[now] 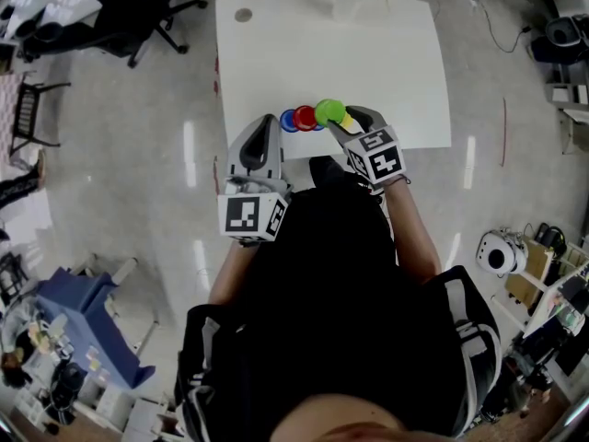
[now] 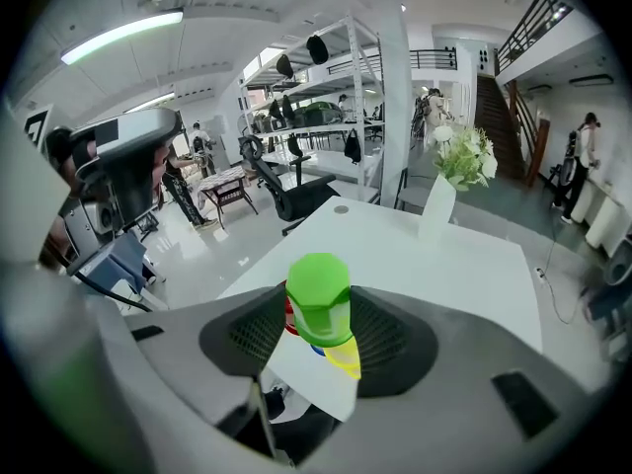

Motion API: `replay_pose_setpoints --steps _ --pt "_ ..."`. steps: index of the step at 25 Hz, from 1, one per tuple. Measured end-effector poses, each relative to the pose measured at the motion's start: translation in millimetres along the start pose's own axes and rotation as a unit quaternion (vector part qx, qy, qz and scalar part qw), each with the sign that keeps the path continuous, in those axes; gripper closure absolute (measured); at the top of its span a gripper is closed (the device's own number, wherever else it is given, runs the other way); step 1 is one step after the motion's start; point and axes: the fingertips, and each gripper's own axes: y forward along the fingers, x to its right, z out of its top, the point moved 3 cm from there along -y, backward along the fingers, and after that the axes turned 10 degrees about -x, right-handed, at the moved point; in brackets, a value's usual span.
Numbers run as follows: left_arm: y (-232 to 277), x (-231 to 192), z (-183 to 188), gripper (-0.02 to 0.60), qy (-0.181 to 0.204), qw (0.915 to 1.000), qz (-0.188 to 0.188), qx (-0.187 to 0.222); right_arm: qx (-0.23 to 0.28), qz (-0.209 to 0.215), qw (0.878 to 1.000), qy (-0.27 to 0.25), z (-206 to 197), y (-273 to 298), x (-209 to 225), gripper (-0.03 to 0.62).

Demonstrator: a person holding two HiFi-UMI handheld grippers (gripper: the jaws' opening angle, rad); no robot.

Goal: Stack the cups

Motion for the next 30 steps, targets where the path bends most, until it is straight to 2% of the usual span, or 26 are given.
replay_pose_setpoints --steps 7,10,13,16,19,23,25,30 --pt "0.1 0.9 0.3 0.560 -0.001 1.0000 -0.002 -0.001 0.000 0.001 1.000 -0.001 -1.8 0.6 -1.1 0.372" --pt "1.8 0.8 -0.6 0.560 0.001 1.0000 -0.003 -0.003 0.007 0.007 1.000 -0.003 0.1 -1.3 -3.4 0.333" --pt "2.2 1.6 1.8 0.560 0.001 1.0000 -0.005 -0.002 0.052 -0.002 0.999 0.000 13.0 -20.3 -2.6 0.330" --pt "2.7 2.3 4.1 0.560 0.003 1.0000 -0.006 0.001 0.131 -0.018 0.991 0.016 34.8 -52.3 3.1 0.332" --pt "1.6 5.1 9.3 0.560 0.005 0.9999 -0.010 0.005 0.211 -0.038 0.976 0.034 54.2 -87.7 7.0 0.381" --pt "1.6 10.1 13.6 0.560 0.009 0.9998 -0.013 0.010 0.270 -0.073 0.958 0.055 60.0 -116.7 9.5 0.532" --pt "2.2 11.7 13.4 0.560 0.013 0.9998 -0.011 0.008 0.279 -0.081 0.956 0.052 56.5 -119.0 6.4 0.564" --pt "2.6 13.1 10.5 0.560 0.024 0.9997 -0.009 0.003 0.263 -0.077 0.960 0.058 43.1 -107.8 -1.7 0.569"
